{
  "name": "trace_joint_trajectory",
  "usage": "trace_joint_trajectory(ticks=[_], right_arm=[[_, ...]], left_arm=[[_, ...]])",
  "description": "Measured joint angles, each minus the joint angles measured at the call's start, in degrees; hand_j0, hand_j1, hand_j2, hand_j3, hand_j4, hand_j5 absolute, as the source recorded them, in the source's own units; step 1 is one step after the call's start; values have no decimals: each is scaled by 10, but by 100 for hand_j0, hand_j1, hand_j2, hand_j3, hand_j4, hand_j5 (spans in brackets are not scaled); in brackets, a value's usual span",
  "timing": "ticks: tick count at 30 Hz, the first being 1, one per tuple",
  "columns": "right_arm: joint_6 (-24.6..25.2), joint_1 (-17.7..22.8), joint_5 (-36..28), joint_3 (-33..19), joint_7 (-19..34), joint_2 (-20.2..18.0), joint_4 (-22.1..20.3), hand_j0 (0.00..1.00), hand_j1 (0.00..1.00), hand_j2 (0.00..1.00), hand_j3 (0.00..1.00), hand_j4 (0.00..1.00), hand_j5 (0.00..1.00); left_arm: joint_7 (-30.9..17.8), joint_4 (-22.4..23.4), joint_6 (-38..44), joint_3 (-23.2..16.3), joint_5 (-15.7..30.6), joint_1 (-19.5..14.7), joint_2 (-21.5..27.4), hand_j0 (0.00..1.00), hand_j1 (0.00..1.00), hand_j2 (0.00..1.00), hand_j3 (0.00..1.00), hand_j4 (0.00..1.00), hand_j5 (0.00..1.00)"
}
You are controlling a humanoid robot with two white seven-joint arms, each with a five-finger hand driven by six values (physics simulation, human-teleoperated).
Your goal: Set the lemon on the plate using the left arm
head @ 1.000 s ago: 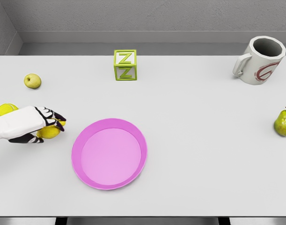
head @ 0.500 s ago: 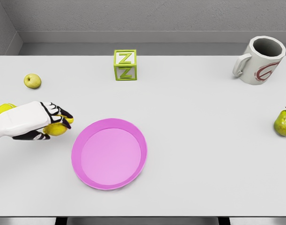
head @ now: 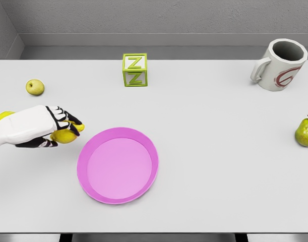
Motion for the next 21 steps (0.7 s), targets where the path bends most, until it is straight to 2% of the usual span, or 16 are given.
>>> trace_joint_trajectory(ticks=[5,21], right_arm=[[0,1,0,0,0,0,0,100,100,100,100,100,100],[0,0,0,0,0,0,0,100,100,100,100,100,100]], left_arm=[[1,-1,0,1,1,-13,-3,62,62,62,62,62,62],[0,-4,0,0,1,-18,-26,61,61,61,61,61,61]])
